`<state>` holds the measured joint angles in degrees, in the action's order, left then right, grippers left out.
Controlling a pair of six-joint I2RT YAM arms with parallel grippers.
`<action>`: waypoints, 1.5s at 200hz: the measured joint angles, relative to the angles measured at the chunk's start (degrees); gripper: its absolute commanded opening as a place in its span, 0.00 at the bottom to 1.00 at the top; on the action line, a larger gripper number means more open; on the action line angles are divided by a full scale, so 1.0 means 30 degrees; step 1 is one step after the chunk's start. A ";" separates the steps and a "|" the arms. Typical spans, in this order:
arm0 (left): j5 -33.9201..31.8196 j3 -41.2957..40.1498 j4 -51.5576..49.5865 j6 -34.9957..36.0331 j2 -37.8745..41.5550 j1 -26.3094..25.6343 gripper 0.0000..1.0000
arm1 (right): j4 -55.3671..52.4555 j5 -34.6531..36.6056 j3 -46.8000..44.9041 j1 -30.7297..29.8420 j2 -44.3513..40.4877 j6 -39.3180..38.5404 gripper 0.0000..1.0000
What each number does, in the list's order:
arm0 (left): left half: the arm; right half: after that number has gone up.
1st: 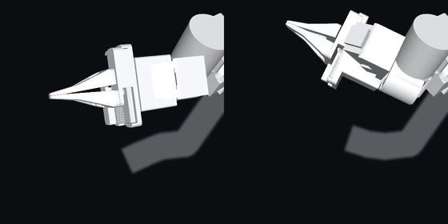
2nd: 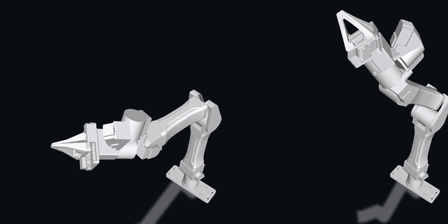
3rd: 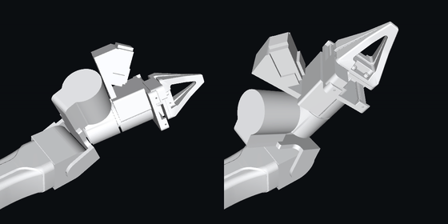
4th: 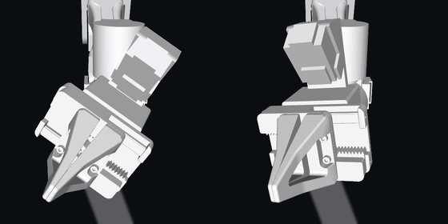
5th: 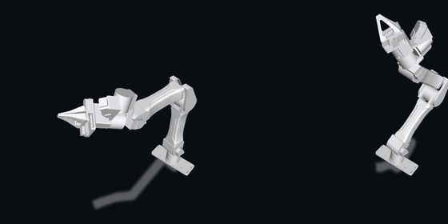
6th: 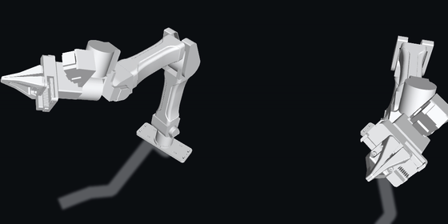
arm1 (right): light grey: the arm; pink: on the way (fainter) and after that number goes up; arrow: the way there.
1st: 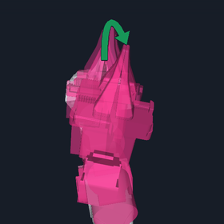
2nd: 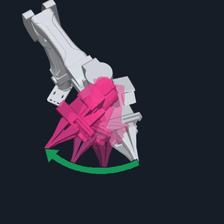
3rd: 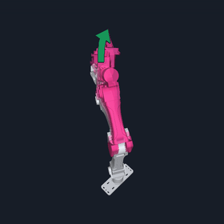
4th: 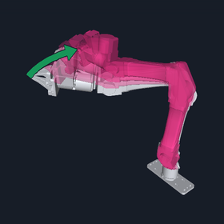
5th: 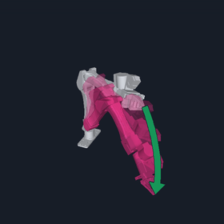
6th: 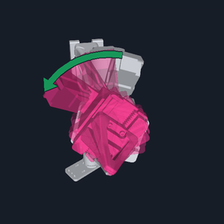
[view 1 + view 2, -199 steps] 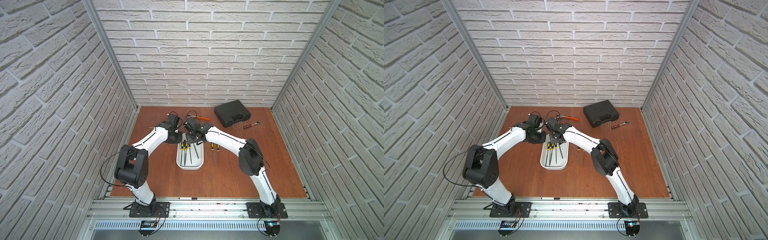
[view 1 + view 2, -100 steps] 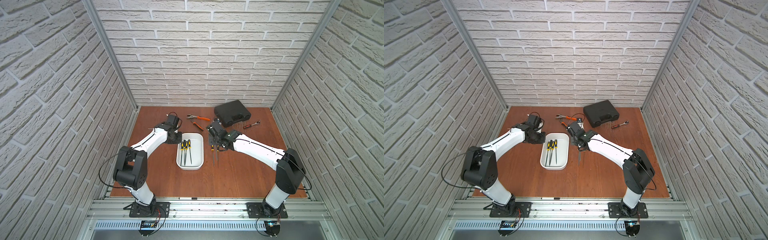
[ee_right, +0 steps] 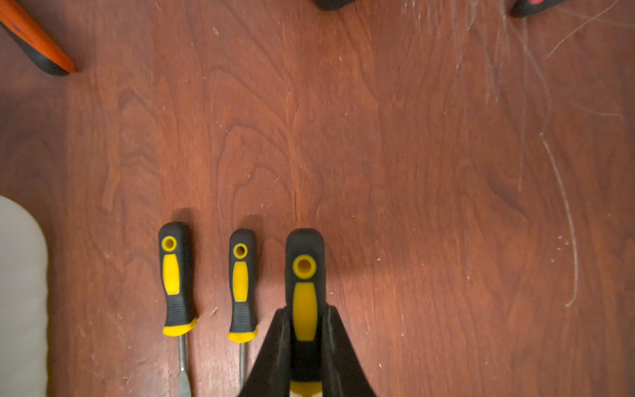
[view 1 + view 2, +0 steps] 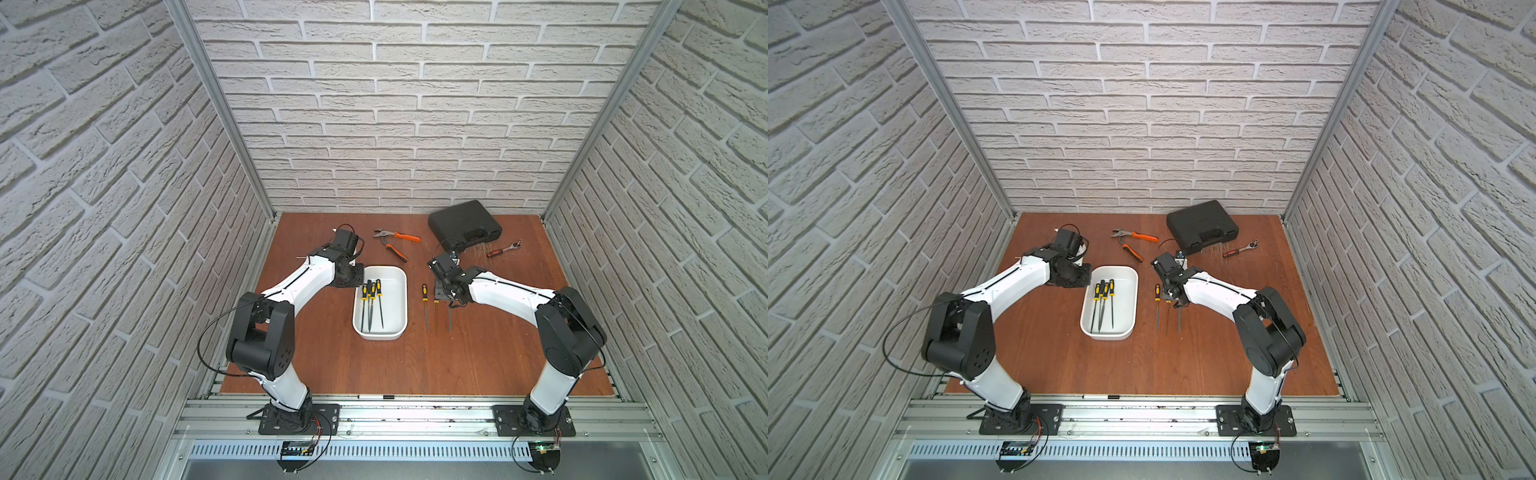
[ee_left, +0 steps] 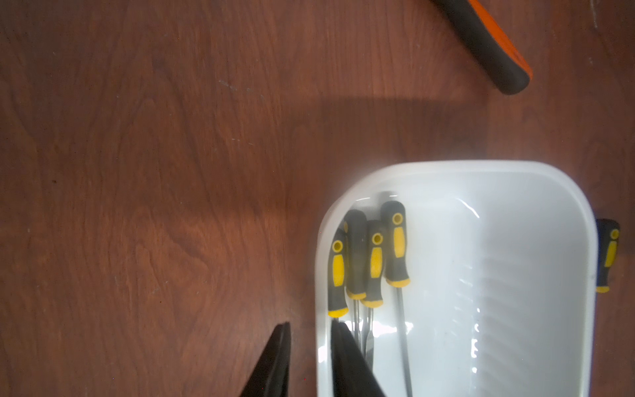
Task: Take the file tool out of the storage box
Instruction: Place the file tool at the center of the board, then adjust the file tool in the storage box.
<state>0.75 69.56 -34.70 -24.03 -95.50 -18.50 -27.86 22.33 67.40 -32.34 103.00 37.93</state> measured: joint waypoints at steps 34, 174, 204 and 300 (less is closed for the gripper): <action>0.0000 0.0000 -0.0007 0.0000 0.0000 0.0007 0.28 | 0.0168 -0.0597 0.0328 0.0073 0.1260 -0.0109 0.07; -0.0015 0.0007 -0.0022 0.0007 0.0000 0.0007 0.28 | -0.0801 -0.0546 0.2455 -0.0306 0.1173 -0.1734 0.40; -0.0022 0.0007 -0.0007 -0.0015 0.0000 0.0007 0.28 | -0.0663 -0.1166 0.4758 -0.1843 0.0452 -0.2914 0.39; -0.0022 -0.0131 0.0007 -0.0066 0.0554 0.0401 0.28 | -0.0663 -0.5107 1.1759 -0.4481 0.6382 -0.3665 0.38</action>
<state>0.69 69.17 -34.68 -24.23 -93.84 -17.30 -29.85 7.01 102.67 -45.78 122.15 26.94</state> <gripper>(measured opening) 0.280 0.385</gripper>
